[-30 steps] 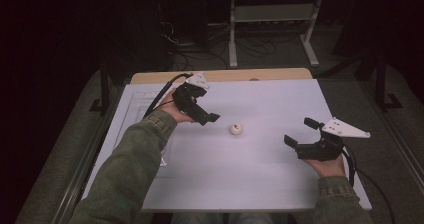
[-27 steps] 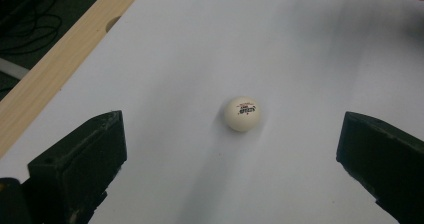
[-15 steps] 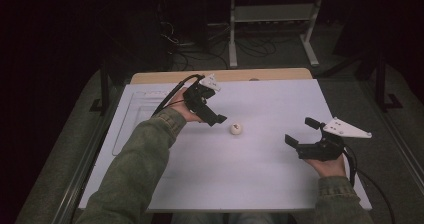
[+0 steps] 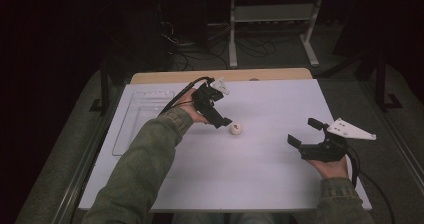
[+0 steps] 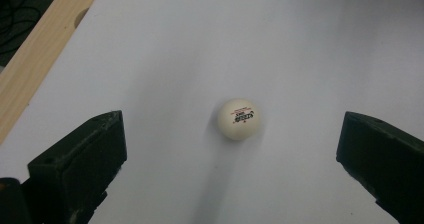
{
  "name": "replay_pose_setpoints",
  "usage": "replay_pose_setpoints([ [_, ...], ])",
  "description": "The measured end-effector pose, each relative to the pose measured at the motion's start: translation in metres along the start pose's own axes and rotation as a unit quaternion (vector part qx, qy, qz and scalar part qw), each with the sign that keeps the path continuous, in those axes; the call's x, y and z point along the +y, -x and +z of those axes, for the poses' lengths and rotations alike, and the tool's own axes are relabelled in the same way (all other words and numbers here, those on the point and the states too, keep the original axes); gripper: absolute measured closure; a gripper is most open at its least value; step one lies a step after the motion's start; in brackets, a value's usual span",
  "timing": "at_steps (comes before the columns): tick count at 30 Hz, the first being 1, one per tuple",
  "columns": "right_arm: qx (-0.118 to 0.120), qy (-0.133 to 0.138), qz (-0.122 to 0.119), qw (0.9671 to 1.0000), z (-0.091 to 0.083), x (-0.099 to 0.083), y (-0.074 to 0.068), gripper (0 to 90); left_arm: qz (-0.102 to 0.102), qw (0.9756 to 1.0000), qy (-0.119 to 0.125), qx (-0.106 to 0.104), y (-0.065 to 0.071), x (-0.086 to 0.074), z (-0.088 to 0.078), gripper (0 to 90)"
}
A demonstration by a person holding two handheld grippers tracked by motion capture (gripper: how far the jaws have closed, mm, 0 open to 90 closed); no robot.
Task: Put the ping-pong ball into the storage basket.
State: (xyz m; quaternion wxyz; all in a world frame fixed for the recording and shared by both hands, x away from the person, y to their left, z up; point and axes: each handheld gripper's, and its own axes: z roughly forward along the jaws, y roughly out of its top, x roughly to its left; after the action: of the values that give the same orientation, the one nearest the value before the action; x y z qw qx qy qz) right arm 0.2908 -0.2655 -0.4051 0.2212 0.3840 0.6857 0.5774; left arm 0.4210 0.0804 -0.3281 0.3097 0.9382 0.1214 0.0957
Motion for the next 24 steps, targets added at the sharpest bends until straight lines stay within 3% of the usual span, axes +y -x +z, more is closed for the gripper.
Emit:
replay_pose_setpoints([
  [13,0.002,0.004,0.001,1.0000,-0.001,0.001,0.000,0.0,0.011,0.9999,-0.011,-0.005,0.000,0.005,0.014,0.0],
  [18,0.003,0.004,0.002,1.0000,-0.001,0.000,0.001,0.0,0.025,0.9992,-0.026,-0.014,0.000,0.004,0.025,0.0],
  [24,0.006,0.002,0.003,1.0000,0.000,0.000,0.000,0.0,0.024,0.9990,-0.032,-0.019,0.000,0.002,0.032,0.0],
])
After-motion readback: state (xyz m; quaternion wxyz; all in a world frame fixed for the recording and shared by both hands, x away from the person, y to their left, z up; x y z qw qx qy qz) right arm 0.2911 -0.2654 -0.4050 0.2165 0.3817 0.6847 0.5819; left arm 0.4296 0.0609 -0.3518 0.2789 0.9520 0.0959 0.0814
